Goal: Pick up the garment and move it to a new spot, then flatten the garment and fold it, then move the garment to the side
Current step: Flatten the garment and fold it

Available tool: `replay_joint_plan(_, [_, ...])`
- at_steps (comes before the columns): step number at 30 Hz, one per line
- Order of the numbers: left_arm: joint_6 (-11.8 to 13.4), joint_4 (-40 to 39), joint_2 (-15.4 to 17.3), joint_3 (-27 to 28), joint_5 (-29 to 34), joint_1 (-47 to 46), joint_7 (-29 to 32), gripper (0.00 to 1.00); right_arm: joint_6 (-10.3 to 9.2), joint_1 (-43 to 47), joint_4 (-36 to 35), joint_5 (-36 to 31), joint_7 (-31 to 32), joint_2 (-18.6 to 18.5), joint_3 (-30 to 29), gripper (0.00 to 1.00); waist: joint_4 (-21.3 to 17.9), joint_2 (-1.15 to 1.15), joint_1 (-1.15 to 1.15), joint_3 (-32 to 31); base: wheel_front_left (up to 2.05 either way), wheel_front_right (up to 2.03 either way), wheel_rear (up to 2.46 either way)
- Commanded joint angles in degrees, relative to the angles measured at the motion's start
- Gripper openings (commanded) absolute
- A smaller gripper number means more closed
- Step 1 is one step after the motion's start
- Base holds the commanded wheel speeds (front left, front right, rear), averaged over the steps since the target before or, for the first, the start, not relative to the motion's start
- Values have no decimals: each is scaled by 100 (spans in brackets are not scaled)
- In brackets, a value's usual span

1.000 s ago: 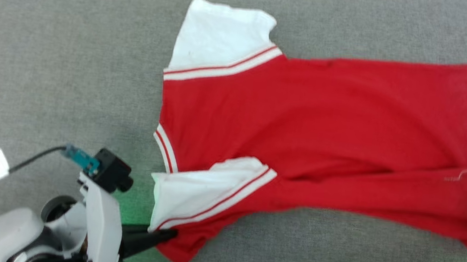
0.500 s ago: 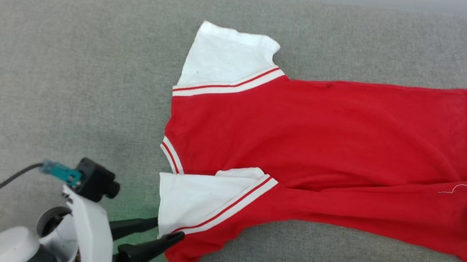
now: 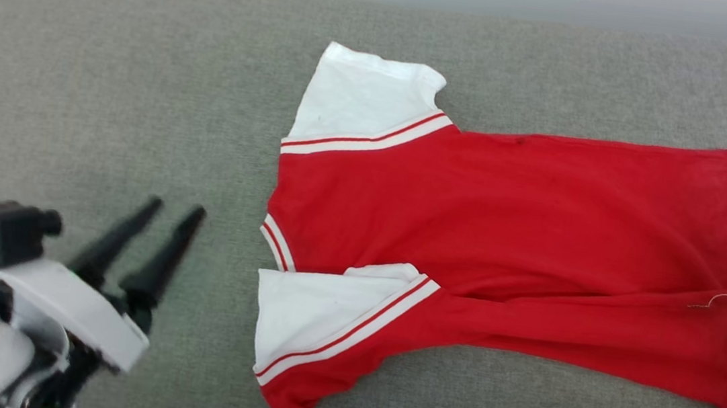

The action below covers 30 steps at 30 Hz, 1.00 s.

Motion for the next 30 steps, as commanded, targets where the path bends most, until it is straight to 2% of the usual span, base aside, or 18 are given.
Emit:
replay_joint_plan(1, [75,112,-48,100,160,-92,-119,100,-4,-90,81,-179,-334,27,126,100,-61,0,0,58,0,0,0])
replay_joint_plan(6, [259,777,-218,494,796,-672,-347,100,-4,-295,530,-837,-1830,339,550,100,-269,0,0,236,0,0,0])
replay_joint_plan(10, [127,1262,-273,629,1224,-1424,-363,100,-4,-430,852,-1230,-2674,630,723,100,-532,0,0,413,0,0,0])
replay_joint_plan(16, [-172,2166,-222,360,1896,-2861,235,100,-4,-582,1078,-1513,-3361,1040,868,100,-1021,0,0,727,0,0,0])
replay_joint_plan(23, [-783,3474,-504,-86,2210,-4327,1271,100,-4,-678,1110,-1599,-3554,1340,921,100,-1515,0,0,1059,0,0,0])
replay_joint_plan(26, [-980,3981,-646,-360,2069,-4755,2055,100,-4,-667,1097,-1568,-3582,1415,975,100,-1659,0,0,1153,0,0,0])
replay_joint_plan(30, [-1056,4304,-736,-761,1520,-5119,3542,100,-4,-643,1116,-1498,-3606,1453,1042,100,-1782,0,0,1228,0,0,0])
